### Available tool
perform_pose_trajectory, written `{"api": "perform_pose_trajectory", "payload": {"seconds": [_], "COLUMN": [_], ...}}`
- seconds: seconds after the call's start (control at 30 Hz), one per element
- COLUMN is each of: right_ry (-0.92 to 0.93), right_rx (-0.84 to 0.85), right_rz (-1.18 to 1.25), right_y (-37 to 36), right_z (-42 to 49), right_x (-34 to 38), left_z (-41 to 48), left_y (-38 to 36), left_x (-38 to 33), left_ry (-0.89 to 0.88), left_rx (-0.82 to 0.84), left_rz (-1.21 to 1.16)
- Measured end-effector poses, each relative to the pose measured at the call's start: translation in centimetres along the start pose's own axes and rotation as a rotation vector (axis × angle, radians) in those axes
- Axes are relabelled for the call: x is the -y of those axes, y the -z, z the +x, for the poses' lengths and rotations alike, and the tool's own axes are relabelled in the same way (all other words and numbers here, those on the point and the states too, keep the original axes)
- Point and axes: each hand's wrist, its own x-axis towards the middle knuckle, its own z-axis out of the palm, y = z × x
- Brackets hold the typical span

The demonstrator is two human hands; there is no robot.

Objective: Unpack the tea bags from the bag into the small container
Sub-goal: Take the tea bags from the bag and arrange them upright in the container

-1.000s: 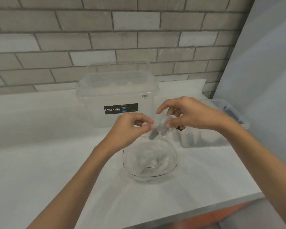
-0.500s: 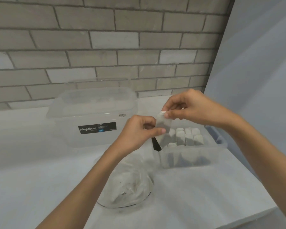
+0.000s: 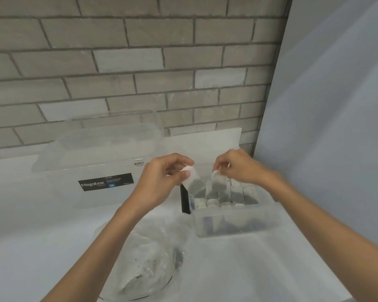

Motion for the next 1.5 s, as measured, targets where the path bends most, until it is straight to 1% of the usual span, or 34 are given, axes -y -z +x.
{"api": "perform_pose_trajectory", "payload": {"seconds": [0.1,0.17,0.3,0.43,0.6,0.73,0.83,0.93,1.07,1.23,1.4,1.5], "right_ry": [-0.06,-0.104,-0.131,-0.126,-0.115,-0.082,-0.068,-0.085,-0.102,-0.115,-0.127,-0.118], "right_rx": [0.107,0.141,0.139,0.109,0.034,-0.079,-0.124,-0.133,-0.134,-0.131,-0.107,-0.105], "right_rz": [-0.025,-0.032,-0.061,-0.063,-0.002,0.031,0.037,0.049,0.118,0.122,0.112,0.108], "right_y": [-3.8,-5.4,-6.8,-7.2,-6.6,-4.8,-3.5,-2.6,-2.1,-2.8,-3.2,-3.2], "right_z": [1.7,2.3,2.7,2.9,2.4,1.5,0.3,-1.0,-2.0,-2.4,-2.4,-2.5], "right_x": [-2.0,-2.8,-3.5,-3.9,-4.6,-4.8,-5.0,-5.4,-6.4,-7.3,-7.6,-7.4], "left_z": [-0.1,-0.1,-0.3,0.0,2.0,5.6,7.5,8.3,8.8,9.1,9.7,9.8], "left_y": [0.2,0.5,0.7,0.0,-1.7,-4.1,-6.3,-8.2,-9.6,-10.2,-10.6,-10.9], "left_x": [0.2,0.4,0.5,0.4,-0.7,-0.4,0.9,2.2,3.5,4.6,6.2,6.6], "left_ry": [0.025,0.036,0.043,0.041,-0.022,-0.111,-0.103,-0.086,-0.082,-0.141,-0.197,-0.199], "left_rx": [-0.01,-0.025,-0.035,-0.002,0.146,0.236,0.351,0.492,0.574,0.557,0.495,0.479], "left_rz": [-0.009,0.016,0.082,0.101,0.285,0.568,0.78,0.916,1.052,1.221,1.301,1.326]}}
